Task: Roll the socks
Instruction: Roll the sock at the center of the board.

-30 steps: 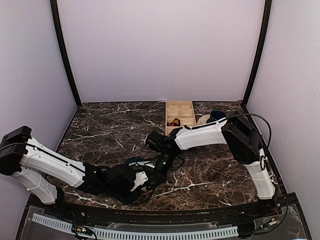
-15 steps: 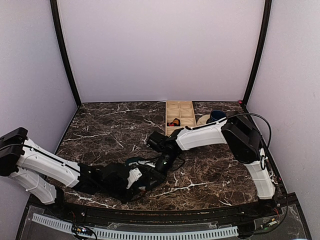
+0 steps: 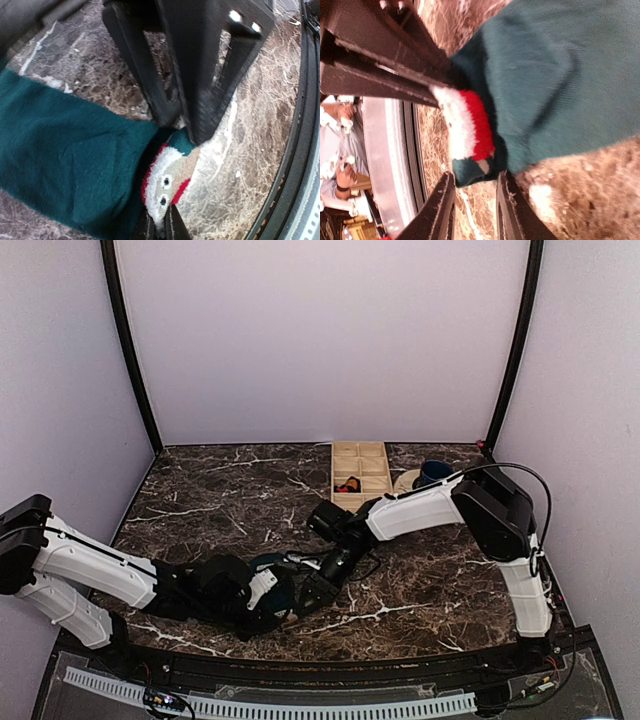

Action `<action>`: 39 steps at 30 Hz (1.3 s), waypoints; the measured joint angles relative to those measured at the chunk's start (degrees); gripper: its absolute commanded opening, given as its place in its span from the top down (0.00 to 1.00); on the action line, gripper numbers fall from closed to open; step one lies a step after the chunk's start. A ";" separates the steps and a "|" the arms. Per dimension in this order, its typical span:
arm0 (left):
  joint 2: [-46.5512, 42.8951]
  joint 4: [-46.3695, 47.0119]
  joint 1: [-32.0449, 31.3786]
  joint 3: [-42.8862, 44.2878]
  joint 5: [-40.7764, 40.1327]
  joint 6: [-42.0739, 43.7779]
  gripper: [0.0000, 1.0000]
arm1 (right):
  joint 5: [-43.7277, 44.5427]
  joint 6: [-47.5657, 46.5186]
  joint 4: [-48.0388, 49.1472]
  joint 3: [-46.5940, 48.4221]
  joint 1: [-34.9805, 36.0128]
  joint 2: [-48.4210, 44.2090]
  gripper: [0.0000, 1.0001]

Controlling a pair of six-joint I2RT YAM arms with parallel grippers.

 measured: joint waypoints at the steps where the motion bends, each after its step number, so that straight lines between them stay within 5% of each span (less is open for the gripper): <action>1: 0.00 -0.02 0.26 0.00 0.85 0.09 1.00 | 0.07 0.44 0.74 -0.55 -0.22 -0.28 0.74; 23: 4.61 -1.01 5.64 3.04 16.09 0.79 1.00 | 11.43 8.28 20.92 -15.58 -2.16 -14.78 0.73; 39: 9.94 0.42 10.93 4.94 29.35 -1.25 1.00 | 30.80 3.43 34.58 -33.38 2.34 -29.97 0.70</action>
